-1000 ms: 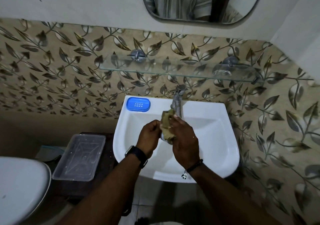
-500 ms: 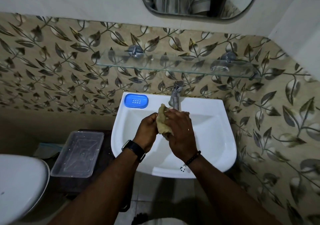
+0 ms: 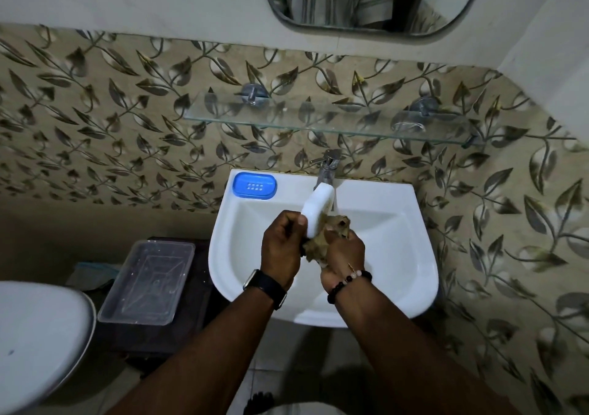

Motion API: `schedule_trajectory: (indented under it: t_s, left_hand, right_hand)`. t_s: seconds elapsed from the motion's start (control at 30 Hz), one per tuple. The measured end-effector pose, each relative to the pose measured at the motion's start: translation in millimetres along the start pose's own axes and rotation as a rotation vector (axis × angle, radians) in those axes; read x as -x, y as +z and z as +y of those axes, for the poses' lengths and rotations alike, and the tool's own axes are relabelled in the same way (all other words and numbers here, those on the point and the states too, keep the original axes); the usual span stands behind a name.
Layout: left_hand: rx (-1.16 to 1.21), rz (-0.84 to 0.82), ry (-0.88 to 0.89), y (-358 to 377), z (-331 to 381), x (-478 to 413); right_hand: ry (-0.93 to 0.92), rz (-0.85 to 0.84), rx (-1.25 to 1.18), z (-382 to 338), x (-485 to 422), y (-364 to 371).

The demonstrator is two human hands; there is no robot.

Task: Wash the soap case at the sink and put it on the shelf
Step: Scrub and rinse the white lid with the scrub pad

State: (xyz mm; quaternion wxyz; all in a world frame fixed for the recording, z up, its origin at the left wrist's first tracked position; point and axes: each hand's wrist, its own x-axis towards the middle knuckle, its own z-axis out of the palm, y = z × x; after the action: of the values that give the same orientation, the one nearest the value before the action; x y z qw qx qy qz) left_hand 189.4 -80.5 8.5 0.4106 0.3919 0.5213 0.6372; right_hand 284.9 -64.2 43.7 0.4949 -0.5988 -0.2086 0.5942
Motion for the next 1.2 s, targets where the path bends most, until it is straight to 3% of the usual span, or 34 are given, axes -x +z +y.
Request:
schedule_trajectory:
  t_s: [0.1, 0.2, 0.3, 0.4, 0.47, 0.53, 0.6, 0.7, 0.8, 0.93, 1.0, 1.07, 1.2]
  left_hand:
    - [-0.318, -0.081, 0.229, -6, -4, -3]
    - [-0.411, -0.067, 0.331, -11, 1, -7]
    - [-0.453, -0.050, 0.335, -16, 4, -9]
    - [-0.438, -0.037, 0.246, -20, 0, -7]
    - [-0.280, -0.082, 0.103, -16, 0, -1]
    - [-0.107, -0.102, -0.003, -12, 2, 6]
    - [-0.014, -0.086, -0.027, -9, 6, 12]
    - [-0.075, -0.070, 0.055, -11, 13, 14]
    - [-0.341, -0.187, 0.245, -17, 14, 16]
    - [-0.857, -0.294, 0.509, -29, 10, 11]
    - [-1.083, -0.321, 0.601, -32, 12, 6]
    - [-1.191, -0.355, 0.710, -31, 14, 3]
    - [-1.042, -0.371, 0.928, -34, 5, 4]
  right_hand:
    - [0.081, -0.058, 0.009, -6, 9, -3]
    - [0.029, -0.077, 0.009, -6, 14, -4]
    - [-0.267, 0.006, 0.153, -1, 15, -6]
    - [-0.626, -0.058, 0.369, 13, 18, -9]
    - [-0.923, -0.150, 0.562, 23, 16, -12]
    - [-1.042, -0.218, 0.579, 23, 4, -17]
    - [-0.952, -0.195, 0.496, 17, -8, -17]
    - [-0.638, -0.082, 0.389, 7, -20, -14]
    - [-0.203, -0.091, 0.086, -1, -18, -15]
    - [0.095, -0.257, -0.088, 0, 1, -18]
    - [0.157, -0.382, -0.205, 3, 8, -17]
    - [0.101, -0.346, -0.093, 8, 9, -16]
    - [-0.151, -0.203, 0.319, 8, -4, -22]
